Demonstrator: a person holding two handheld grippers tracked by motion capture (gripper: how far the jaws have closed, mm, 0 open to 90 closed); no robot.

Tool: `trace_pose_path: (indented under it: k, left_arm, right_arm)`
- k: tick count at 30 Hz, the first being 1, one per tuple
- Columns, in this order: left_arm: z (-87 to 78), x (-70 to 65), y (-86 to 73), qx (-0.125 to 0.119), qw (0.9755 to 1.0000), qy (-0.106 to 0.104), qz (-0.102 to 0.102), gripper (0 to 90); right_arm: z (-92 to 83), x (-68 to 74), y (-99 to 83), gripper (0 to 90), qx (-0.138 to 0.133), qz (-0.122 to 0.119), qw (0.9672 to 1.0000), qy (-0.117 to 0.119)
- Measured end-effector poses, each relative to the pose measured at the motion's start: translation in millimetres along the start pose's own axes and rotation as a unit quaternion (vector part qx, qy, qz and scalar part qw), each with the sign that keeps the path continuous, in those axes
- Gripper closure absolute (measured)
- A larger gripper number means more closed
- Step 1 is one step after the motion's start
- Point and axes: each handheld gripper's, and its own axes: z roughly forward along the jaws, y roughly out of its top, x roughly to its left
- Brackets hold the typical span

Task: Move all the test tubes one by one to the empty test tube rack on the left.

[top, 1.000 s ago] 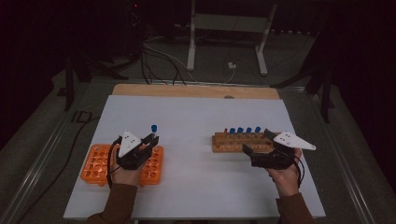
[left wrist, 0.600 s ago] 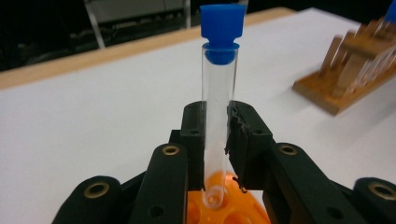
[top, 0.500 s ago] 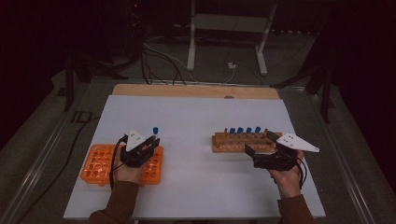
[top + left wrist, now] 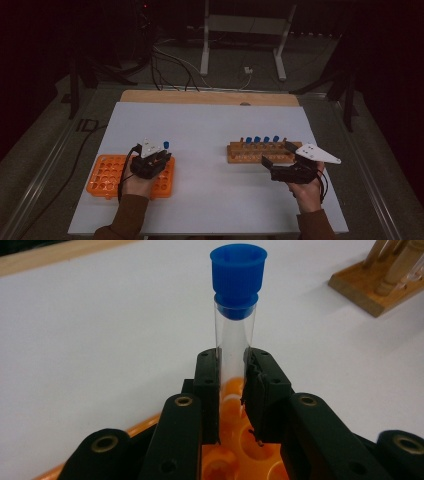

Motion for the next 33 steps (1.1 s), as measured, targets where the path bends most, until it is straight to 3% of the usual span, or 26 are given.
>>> trace_pose_path:
  k: [4, 16, 19, 27, 30, 33]
  left_arm:
    - [3.8, -2.4, -1.1, 0.025, 0.9997, 0.005, 0.007, 77.7]
    - [3.4, -2.0, -2.2, 0.032, 0.9994, 0.007, 0.000, 77.0]
    - [3.1, -1.4, -3.3, 0.031, 0.9995, 0.006, 0.000, 69.8]
    - [-11.2, 0.3, -6.4, -0.024, 0.9996, -0.010, -0.013, 46.1]
    - [-21.0, 2.2, -6.5, -0.062, 0.9974, -0.016, -0.033, 30.7]
    - [-28.4, 2.0, -7.8, -0.095, 0.9945, -0.014, -0.042, 24.6]
  right_arm:
    - [0.0, -0.2, -1.5, 0.0, 0.002, 0.002, 1.0000, 0.001]
    - [1.7, 0.5, -3.7, 0.0, 0.008, -0.003, 1.0000, -0.002]
    - [1.6, -0.9, -4.3, 0.0, 0.007, -0.001, 1.0000, -0.004]
    - [0.3, -5.0, -3.5, 0.0, 0.006, 0.001, 0.9999, -0.012]
    - [-0.5, -6.9, -2.1, 0.0, 0.009, 0.001, 0.9998, -0.015]
    - [-0.9, -7.8, -0.1, 0.0, 0.009, -0.002, 0.9998, -0.018]
